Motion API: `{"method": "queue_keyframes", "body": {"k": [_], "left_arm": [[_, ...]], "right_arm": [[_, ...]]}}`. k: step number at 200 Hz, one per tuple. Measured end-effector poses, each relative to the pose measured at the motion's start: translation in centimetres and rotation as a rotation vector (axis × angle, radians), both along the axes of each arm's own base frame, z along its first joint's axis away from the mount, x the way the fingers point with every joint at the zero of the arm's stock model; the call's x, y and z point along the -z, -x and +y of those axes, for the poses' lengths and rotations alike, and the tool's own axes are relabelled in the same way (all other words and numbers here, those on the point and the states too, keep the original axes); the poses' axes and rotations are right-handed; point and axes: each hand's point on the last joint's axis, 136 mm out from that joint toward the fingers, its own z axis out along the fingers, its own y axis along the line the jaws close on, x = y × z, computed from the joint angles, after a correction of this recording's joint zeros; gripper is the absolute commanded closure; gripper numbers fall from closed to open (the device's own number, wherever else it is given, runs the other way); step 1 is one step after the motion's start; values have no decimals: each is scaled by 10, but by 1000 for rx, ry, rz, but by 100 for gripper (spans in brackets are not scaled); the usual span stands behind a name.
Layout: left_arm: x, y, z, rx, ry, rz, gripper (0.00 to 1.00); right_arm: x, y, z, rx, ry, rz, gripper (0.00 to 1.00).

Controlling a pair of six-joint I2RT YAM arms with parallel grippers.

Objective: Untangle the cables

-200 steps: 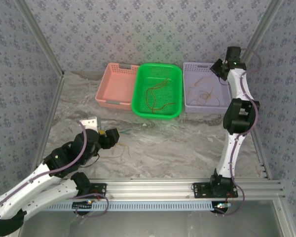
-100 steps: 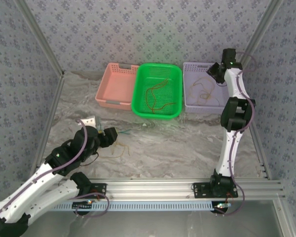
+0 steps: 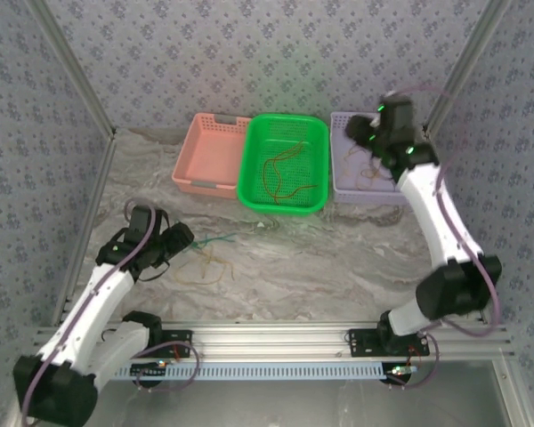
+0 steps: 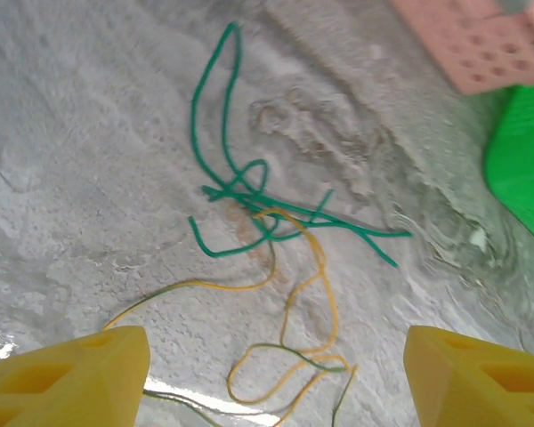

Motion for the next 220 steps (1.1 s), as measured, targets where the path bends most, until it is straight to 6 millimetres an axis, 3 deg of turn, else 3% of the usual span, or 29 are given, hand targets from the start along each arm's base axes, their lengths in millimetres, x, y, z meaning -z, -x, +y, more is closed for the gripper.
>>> {"method": "queue_keyframes", "body": {"k": [16, 33, 55, 78, 97, 124, 172, 220], "left_arm": [[20, -2, 1, -17, 38, 79, 27], [30, -9, -8, 5, 77, 113, 27], [33, -16, -15, 21, 103, 125, 28], [34, -26, -21, 32, 114, 123, 30], [39, -29, -33, 56, 116, 135, 32], [49, -31, -45, 71, 120, 159, 45], [60, -35, -39, 30, 88, 179, 56], [70, -43, -38, 13, 74, 185, 76]], "right_arm": [[27, 53, 88, -232, 7, 18, 51], [89, 115, 169, -462, 48, 117, 51], [175, 184, 221, -652, 201, 270, 51], [225, 222, 248, -789, 364, 312, 48], [246, 230, 261, -880, 466, 304, 45], [262, 229, 270, -978, 548, 270, 43], [276, 217, 297, -1099, 592, 207, 44], [290, 211, 314, -1174, 593, 196, 51]]}}
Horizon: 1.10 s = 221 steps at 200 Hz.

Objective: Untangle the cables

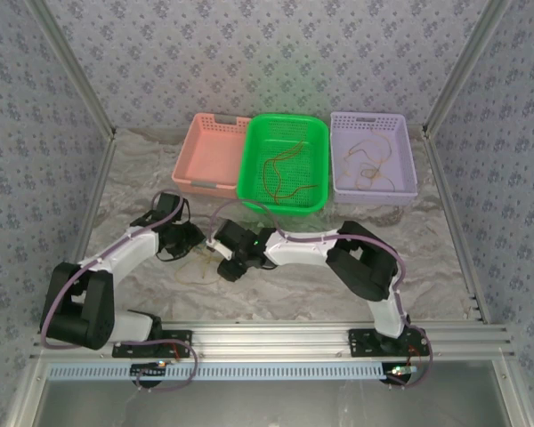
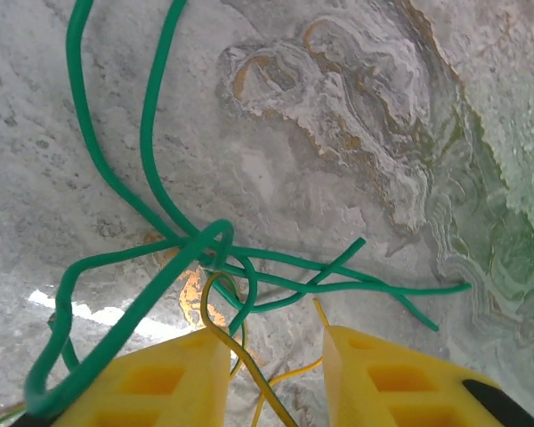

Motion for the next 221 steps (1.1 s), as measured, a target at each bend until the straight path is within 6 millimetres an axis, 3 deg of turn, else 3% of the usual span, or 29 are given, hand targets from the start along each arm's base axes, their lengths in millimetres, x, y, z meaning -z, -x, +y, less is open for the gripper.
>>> {"method": "queue_keyframes", "body": {"k": [40, 69, 93, 126, 152, 174, 195, 221], "left_arm": [[0, -3, 2, -3, -15, -11, 100], [-1, -6, 6, -8, -21, -19, 100], [-14, -16, 11, -18, -19, -46, 100], [-54, -35, 19, -32, -8, -144, 100], [-87, -47, 27, -39, 3, -217, 100], [-103, -55, 33, -42, 5, -248, 100], [-109, -57, 37, -43, 4, -254, 100], [-107, -55, 43, -49, 1, -241, 100]], "right_arm": [[5, -7, 2, -23, -2, 11, 74], [6, -9, 2, -27, -5, 7, 100], [5, -5, -2, -21, -23, 7, 100], [2, 12, -32, 0, -19, 23, 100], [-14, 19, -50, 32, -41, 15, 100], [-30, 16, -64, 93, -63, -4, 100], [-47, 5, -89, 199, -89, -29, 100], [-75, -13, -139, 393, -135, -61, 100]]}}
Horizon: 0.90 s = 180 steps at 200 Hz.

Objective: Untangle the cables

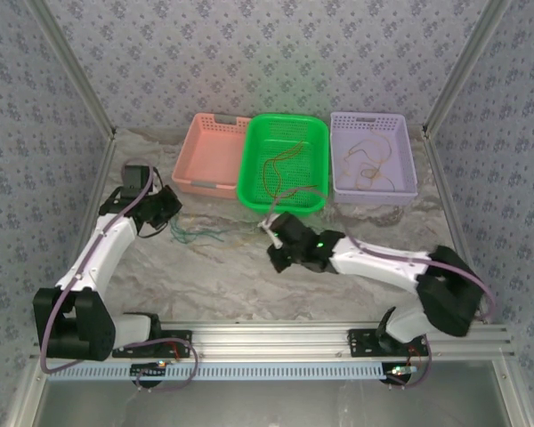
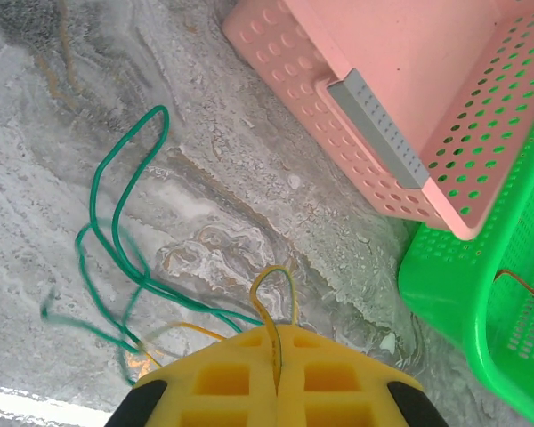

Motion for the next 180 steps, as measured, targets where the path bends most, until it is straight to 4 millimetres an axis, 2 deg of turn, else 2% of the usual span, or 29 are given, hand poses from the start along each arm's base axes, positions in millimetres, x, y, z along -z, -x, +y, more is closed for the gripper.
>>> {"method": "queue_keyframes", "body": {"k": [24, 50, 72, 90, 121, 155, 180], "left_arm": [[4, 1, 7, -14, -6, 7, 100], [16, 10, 10, -20, -7, 35, 100], [24, 19, 10, -21, -9, 53, 100], [26, 22, 11, -22, -9, 52, 100], [30, 26, 11, -23, -12, 50, 100], [55, 42, 12, -24, -16, 111, 100], [65, 50, 13, -26, -21, 132, 100]], "right_arm": [[-39, -13, -49, 180, -72, -48, 100], [-85, -21, -107, 371, -162, -120, 100], [-110, -23, -158, 529, -184, -159, 100], [-132, -27, -190, 641, -196, -190, 100], [-176, -40, -224, 773, -218, -255, 100], [-222, -58, -256, 894, -235, -328, 100], [-244, -65, -280, 980, -238, -373, 100]]}}
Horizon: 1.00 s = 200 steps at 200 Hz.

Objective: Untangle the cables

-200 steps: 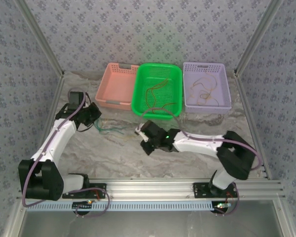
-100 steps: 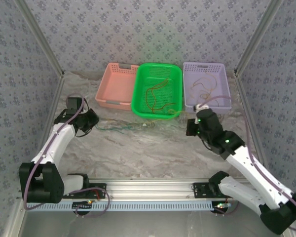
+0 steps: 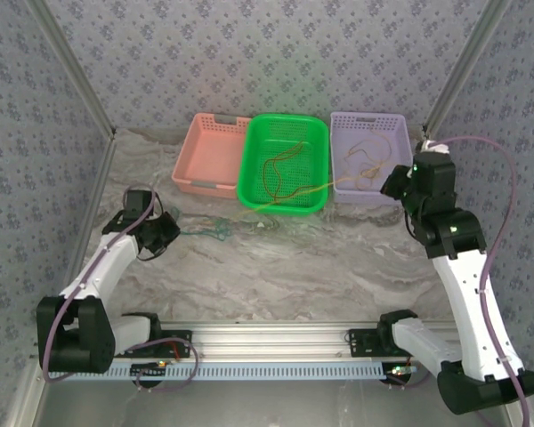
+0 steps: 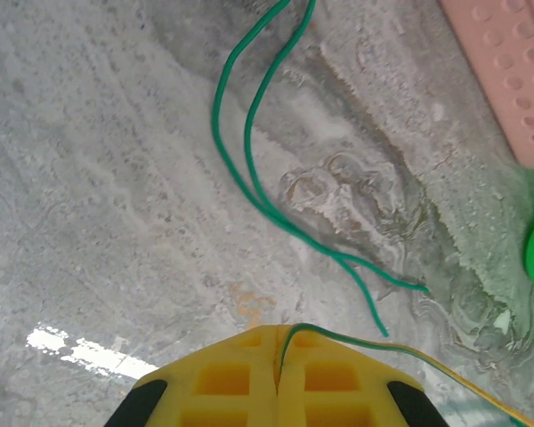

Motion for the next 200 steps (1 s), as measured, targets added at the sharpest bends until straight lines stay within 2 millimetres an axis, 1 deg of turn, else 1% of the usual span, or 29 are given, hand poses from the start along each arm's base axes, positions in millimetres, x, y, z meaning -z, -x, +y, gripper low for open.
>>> {"method": "queue_keyframes", "body": {"k": [24, 37, 57, 80, 103, 117, 143, 177, 190, 200], "left_arm": [[-1, 0, -1, 4, 4, -11, 100], [-4, -3, -4, 12, 12, -28, 100], [-6, -5, -8, 25, 27, -48, 100], [-4, -5, -9, 30, 35, -50, 100], [4, -1, -3, 11, 14, -34, 100], [8, 1, -1, 4, 7, -21, 100], [15, 3, -2, 10, 7, -2, 100], [26, 11, -5, 33, 20, 24, 100], [26, 12, -6, 37, 26, 27, 100], [25, 12, -7, 41, 31, 22, 100]], "right_arm": [[-7, -2, -22, 70, -10, -6, 100], [-8, -4, -29, 85, -23, 2, 100], [-11, -7, -35, 89, -45, 12, 100], [-21, -11, -34, 72, -63, 5, 100], [-40, -12, -43, 102, -61, -41, 100], [-51, -11, -45, 106, -61, -71, 100], [-67, -13, -39, 73, -67, -112, 100], [-76, -20, -27, 4, -79, -124, 100], [-75, -21, -17, -35, -88, -116, 100], [-71, -20, -2, -81, -98, -106, 100]]}}
